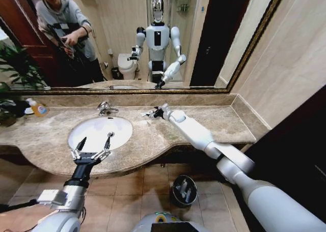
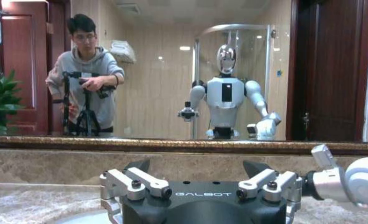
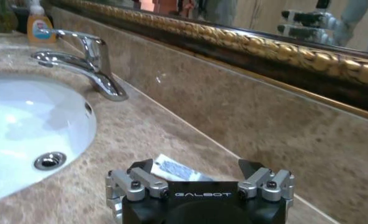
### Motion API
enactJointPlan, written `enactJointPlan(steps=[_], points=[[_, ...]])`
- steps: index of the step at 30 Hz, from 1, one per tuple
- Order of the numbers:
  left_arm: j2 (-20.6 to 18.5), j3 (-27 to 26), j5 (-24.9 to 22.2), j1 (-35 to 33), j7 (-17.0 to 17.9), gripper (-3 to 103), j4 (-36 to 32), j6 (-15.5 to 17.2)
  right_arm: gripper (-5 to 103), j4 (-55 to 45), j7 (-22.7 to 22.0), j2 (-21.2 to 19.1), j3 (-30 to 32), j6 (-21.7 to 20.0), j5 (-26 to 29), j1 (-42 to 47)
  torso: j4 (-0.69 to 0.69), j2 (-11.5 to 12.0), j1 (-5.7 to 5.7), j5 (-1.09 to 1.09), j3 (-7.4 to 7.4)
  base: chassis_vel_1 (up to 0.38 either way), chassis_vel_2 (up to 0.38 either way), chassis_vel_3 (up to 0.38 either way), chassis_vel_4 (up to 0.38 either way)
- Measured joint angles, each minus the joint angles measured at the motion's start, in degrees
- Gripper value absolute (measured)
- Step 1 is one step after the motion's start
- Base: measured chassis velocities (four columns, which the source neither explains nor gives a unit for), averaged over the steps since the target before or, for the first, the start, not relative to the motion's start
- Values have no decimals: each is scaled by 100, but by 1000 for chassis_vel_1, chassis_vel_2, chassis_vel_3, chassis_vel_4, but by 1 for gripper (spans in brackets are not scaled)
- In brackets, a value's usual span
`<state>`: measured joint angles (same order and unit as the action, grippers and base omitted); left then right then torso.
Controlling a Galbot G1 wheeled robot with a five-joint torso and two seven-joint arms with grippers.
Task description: Pick up the trash from the sink and place it in the trash bin.
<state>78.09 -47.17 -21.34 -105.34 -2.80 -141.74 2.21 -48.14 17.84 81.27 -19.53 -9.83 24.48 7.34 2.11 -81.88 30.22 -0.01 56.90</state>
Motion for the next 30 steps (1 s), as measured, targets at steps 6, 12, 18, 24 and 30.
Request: enactJointPlan(steps=[6,12,18,24,30], points=[[0,0,0,0,0,100,0,0,91,248,-10,225,83,146,-154,1,0,0,0,0,0,0,0,0,0],[0,0,0,0,0,100,0,0,95,745,-137,548,254,441,-424,5,0,0,0,1,0,0,0,0,0],[0,0,0,0,0,100,0,0,91,1020,-277,677,341,571,-574,6,0,0,0,0,0,0,0,0,0],[0,0,0,0,0,100,0,0,86,862,-359,554,281,333,-542,22,0,0,0,1,0,0,0,0,0],[0,0,0,0,0,100,0,0,66,712,-372,418,199,252,-467,74,0,0,0,1,0,0,0,0,0]])
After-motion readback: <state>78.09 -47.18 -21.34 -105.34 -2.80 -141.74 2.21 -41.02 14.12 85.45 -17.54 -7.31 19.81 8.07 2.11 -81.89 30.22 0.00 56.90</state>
